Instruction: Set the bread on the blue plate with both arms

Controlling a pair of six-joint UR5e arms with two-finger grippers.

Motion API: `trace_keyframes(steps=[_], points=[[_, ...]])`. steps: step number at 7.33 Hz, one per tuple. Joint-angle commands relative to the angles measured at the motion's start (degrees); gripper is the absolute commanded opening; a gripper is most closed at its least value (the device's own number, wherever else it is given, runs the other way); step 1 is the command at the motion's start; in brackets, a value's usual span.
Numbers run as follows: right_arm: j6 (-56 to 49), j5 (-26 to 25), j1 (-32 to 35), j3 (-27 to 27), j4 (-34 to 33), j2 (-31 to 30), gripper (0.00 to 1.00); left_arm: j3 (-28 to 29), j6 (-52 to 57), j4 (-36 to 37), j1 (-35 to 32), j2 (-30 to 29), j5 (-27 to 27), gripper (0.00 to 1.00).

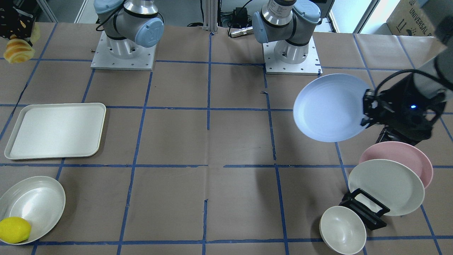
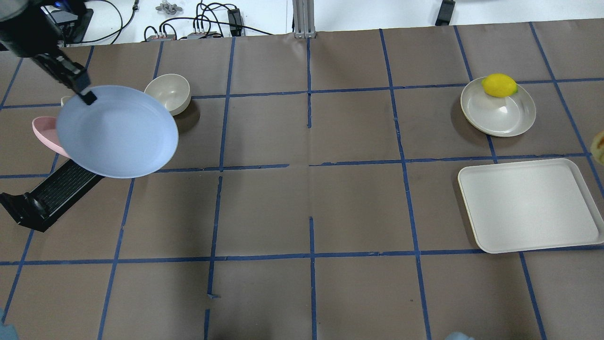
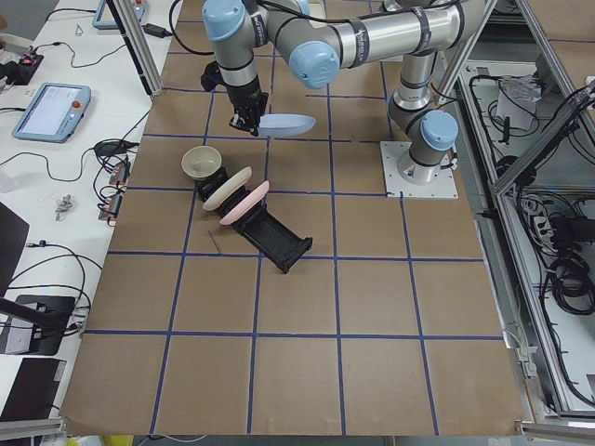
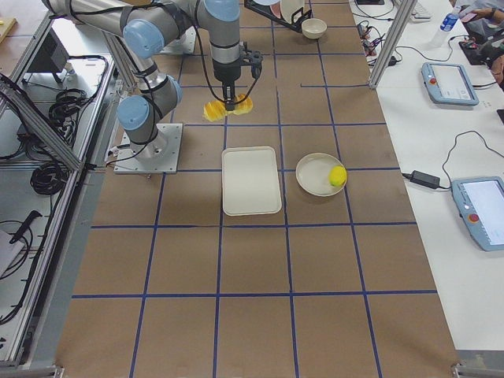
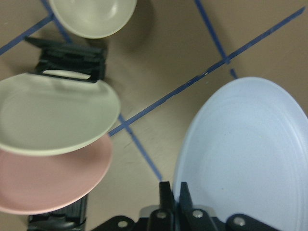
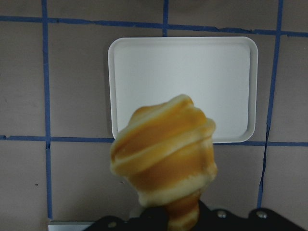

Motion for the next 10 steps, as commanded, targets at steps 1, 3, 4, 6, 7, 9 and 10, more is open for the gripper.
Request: trace_keyframes(steps=[1, 3, 4, 6, 7, 9, 10], points=[[13.37, -0.01, 9.42, -1.09, 0.18, 0.39, 0.12, -4.65, -10.73, 4.44, -8.57, -0.98, -7.04, 0.09], [21.06, -0.7, 14.99, -1.09, -1.58, 1.87, 0.12, -9.75, -21.11, 19.43, -16.4, -6.05, -8.38, 0.1], [25.0, -0.8, 16.93, -1.09, -2.11, 2.23, 0.12, -10.56, -23.15, 23.34, -17.91, -8.95, -8.47, 0.1], [28.29, -2.1, 21.06, -1.17, -2.38, 3.28, 0.13, -10.65, -27.03, 27.31, -20.02, -11.78, -8.91, 0.1], [30.38, -3.68, 24.73, -1.52, -2.29, 3.64, 0.13, -10.57, -27.56, 30.99, -21.43, -13.71, -9.78, 0.1], [36.96, -3.79, 30.55, -2.14, -2.73, 6.34, 0.13, -11.09, -30.47, 35.49, -22.5, -16.36, -12.25, 0.18], [37.08, -3.61, 31.35, -3.36, -2.73, 7.85, 0.13, -11.18, -32.91, 35.51, -22.58, -16.71, -12.25, 0.44]])
